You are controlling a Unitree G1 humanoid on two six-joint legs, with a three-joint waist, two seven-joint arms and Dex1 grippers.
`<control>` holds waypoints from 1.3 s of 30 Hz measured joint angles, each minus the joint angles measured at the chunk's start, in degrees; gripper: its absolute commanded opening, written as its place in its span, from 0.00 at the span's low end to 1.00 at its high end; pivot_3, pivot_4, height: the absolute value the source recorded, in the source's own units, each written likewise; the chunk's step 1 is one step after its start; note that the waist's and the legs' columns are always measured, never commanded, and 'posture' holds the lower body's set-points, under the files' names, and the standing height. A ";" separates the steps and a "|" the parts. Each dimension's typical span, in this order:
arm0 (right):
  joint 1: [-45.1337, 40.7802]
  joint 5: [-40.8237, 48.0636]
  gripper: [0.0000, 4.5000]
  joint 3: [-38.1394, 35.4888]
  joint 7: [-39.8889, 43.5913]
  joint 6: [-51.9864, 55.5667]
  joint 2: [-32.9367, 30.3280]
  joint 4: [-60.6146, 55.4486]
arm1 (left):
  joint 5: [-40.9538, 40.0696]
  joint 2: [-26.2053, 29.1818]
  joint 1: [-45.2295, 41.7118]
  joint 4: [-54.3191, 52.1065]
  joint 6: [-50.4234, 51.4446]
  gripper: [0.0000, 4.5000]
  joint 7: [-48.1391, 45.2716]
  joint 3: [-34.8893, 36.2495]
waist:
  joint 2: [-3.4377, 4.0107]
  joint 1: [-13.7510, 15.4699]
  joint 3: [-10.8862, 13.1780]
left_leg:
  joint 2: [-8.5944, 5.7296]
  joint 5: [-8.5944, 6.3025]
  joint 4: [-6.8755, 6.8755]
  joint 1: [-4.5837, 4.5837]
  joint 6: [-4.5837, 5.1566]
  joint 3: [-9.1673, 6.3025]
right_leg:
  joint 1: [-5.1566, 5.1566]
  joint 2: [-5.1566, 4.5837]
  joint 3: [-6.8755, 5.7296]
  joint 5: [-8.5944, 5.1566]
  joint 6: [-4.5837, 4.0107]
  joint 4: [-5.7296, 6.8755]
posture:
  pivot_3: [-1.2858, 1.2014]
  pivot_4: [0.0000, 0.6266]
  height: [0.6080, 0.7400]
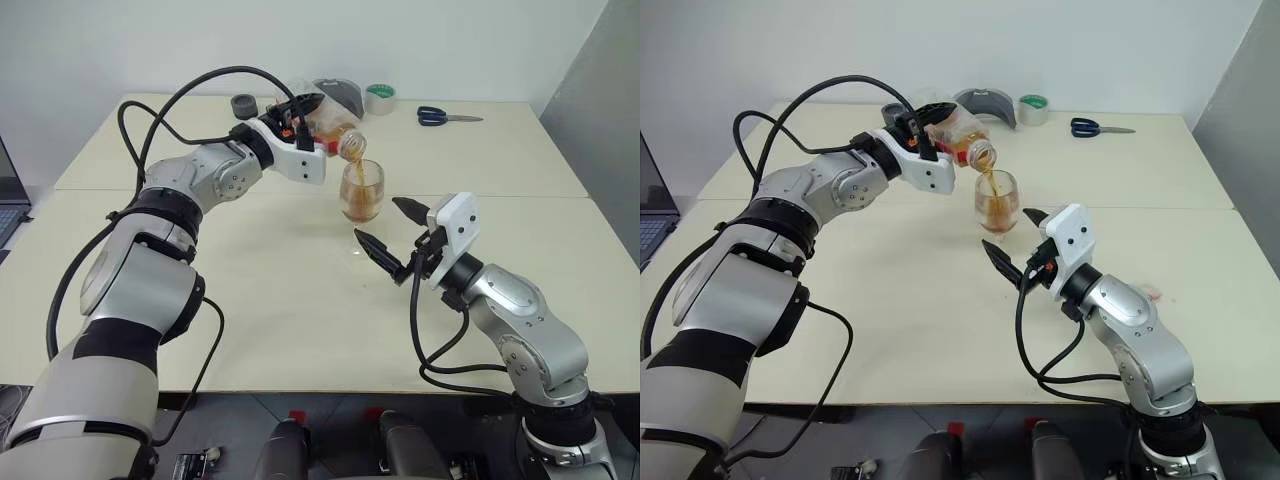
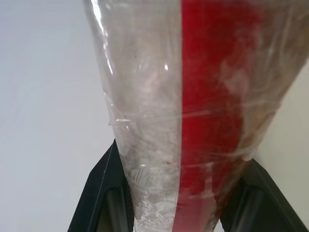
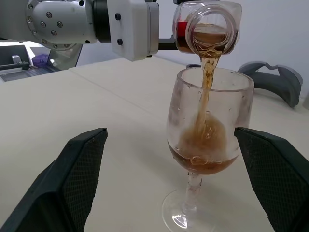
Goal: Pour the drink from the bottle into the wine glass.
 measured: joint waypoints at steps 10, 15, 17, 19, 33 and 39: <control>0.29 -0.67 1.00 0.04 0.07 -0.09 0.10 0.00 | 0.76 0.00 -0.03 0.20 -0.09 0.38 0.94 -0.63 | 0.00 -0.01 0.00 | 0.00 0.00 0.01 0.00 0.00 0.00 | 0.00 0.00 0.00 0.00 0.00 0.02 | 0.52 0.24 1.00; 0.38 -0.73 1.00 0.04 0.21 -0.09 0.15 0.00 | 0.90 -0.02 -0.19 0.23 -0.07 0.38 1.29 -0.69 | 0.00 -0.01 0.00 | -0.01 0.00 0.02 0.00 0.00 0.00 | 0.00 0.00 0.00 0.00 0.00 0.03 | 0.52 0.24 1.00; 0.48 -0.73 1.00 0.04 0.24 -0.09 0.16 0.00 | 0.90 -0.04 -0.24 0.23 -0.07 0.38 1.39 -0.69 | 0.00 -0.01 0.00 | -0.01 0.00 0.02 0.00 0.00 0.00 | 0.00 -0.01 0.00 0.00 0.00 0.03 | 0.52 0.24 1.00; 0.77 -0.73 1.00 0.04 0.28 -0.08 0.16 0.00 | 0.90 -0.04 -0.24 0.27 -0.06 0.38 1.40 -0.70 | 0.00 -0.01 0.00 | -0.01 0.00 0.02 0.00 0.00 0.00 | 0.00 -0.01 0.00 0.00 0.00 0.04 | 0.52 0.24 1.00; 1.23 -0.49 1.00 0.02 0.31 0.61 0.26 0.00 | -1.05 -0.96 -0.24 0.82 0.16 0.38 -0.80 0.04 | 0.00 -0.02 0.00 | -0.03 0.00 0.04 0.00 0.00 0.00 | 0.00 -0.02 0.00 0.00 0.00 0.08 | 0.52 0.24 1.00; 1.22 0.08 1.00 -0.01 0.27 0.89 0.58 -0.02 | -6.66 -2.48 -0.14 0.94 1.18 0.38 -7.28 3.10 | 0.00 -0.13 0.00 | -0.03 0.01 0.06 0.02 0.00 0.01 | -0.02 -0.02 0.01 0.00 0.00 0.15 | 0.52 0.24 1.00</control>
